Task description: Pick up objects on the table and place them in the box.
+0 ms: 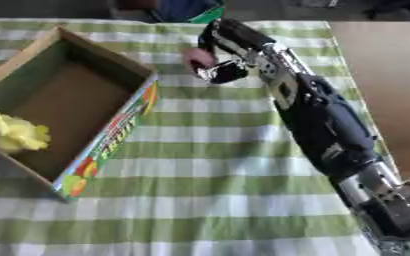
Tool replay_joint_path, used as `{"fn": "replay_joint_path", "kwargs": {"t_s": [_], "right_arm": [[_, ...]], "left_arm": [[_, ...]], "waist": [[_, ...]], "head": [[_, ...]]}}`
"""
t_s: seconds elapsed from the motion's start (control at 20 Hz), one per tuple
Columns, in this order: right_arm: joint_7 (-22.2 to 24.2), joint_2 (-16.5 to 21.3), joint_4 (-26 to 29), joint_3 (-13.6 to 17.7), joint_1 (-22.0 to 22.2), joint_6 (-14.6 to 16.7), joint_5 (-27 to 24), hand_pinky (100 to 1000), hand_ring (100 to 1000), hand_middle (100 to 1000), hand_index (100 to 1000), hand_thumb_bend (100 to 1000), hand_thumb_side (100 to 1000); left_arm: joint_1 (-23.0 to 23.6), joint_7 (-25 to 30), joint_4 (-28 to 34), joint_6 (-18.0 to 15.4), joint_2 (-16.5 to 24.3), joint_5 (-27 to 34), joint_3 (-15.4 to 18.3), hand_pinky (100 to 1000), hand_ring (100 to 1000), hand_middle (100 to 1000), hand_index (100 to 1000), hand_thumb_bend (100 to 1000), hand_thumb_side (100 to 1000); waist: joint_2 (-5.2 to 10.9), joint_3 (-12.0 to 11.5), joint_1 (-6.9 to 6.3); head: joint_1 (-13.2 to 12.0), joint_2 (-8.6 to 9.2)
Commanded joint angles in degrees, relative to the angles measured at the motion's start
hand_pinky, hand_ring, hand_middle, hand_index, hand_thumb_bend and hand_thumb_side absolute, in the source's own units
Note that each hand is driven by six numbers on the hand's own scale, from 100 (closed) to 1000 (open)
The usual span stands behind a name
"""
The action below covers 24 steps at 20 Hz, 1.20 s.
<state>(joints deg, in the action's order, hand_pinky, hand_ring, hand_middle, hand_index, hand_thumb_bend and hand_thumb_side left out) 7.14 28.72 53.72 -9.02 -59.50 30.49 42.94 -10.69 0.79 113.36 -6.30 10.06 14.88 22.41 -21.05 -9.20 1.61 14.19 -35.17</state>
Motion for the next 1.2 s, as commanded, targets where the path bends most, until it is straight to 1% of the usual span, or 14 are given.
{"fn": "replay_joint_path", "kwargs": {"t_s": [0.05, 0.1, 0.15, 0.2, 0.4, 0.65, 0.95, 1.2], "right_arm": [[0.86, 2.06, 3.11, -0.17, -1.68, -0.21, -2.87, 642, 540, 349, 509, 100, 336], [1.24, 2.08, 3.91, -0.35, -1.88, -0.2, -3.64, 643, 540, 349, 510, 100, 338], [1.63, 2.03, 4.76, -0.5, -2.08, -0.26, -4.41, 645, 539, 350, 512, 100, 418], [2.02, 1.95, 5.56, -0.58, -2.25, -0.4, -5.19, 647, 539, 353, 516, 100, 349], [3.61, 1.26, 8.08, -0.68, -3.79, -1.42, -8.31, 649, 540, 363, 529, 100, 370], [5.62, -0.18, 9.74, -1.77, -6.54, -2.0, -12.18, 646, 542, 378, 544, 100, 398], [8.08, -4.13, 10.44, -3.7, -10.31, -2.39, -16.46, 641, 542, 377, 539, 100, 405], [9.67, -8.43, 9.26, -4.67, -12.02, -2.6, -16.73, 642, 540, 377, 540, 100, 401]], "left_arm": [[-0.35, -0.01, 1.24, 0.23, 1.1, -0.01, 0.16, 560, 743, 662, 719, 100, 990], [-0.32, -0.05, 1.24, 0.25, 1.16, 0.02, 0.15, 560, 743, 662, 719, 100, 990], [-0.3, -0.09, 1.24, 0.27, 1.21, 0.05, 0.14, 560, 743, 662, 719, 100, 990], [-0.29, -0.13, 1.24, 0.3, 1.25, 0.08, 0.14, 560, 743, 662, 719, 100, 990], [-0.31, -0.25, 1.24, 0.53, 1.4, 0.18, 0.09, 561, 743, 662, 719, 100, 988], [-0.44, -0.39, 1.24, 0.64, 1.73, 0.32, -0.01, 561, 744, 661, 718, 100, 981], [-0.64, -0.58, 1.24, 0.63, 2.09, 0.73, -0.24, 560, 743, 661, 718, 100, 978], [-0.94, -0.65, 1.24, 0.41, 2.36, 1.21, -0.57, 560, 743, 662, 718, 100, 973]], "waist": [[1.8, 0.08, -0.07], [1.95, 0.13, -0.06], [2.1, 0.19, -0.04], [2.21, 0.23, -0.01], [2.74, 0.48, 0.16], [3.29, 0.42, 0.43], [3.93, -0.23, 0.67], [4.31, -1.14, 0.71]], "head": [[-0.19, 0.2], [-0.21, 0.14], [-0.24, 0.07], [-0.26, 0.02], [-0.27, -0.04], [-0.13, -0.1], [0.42, -0.38], [1.33, -0.53]]}}
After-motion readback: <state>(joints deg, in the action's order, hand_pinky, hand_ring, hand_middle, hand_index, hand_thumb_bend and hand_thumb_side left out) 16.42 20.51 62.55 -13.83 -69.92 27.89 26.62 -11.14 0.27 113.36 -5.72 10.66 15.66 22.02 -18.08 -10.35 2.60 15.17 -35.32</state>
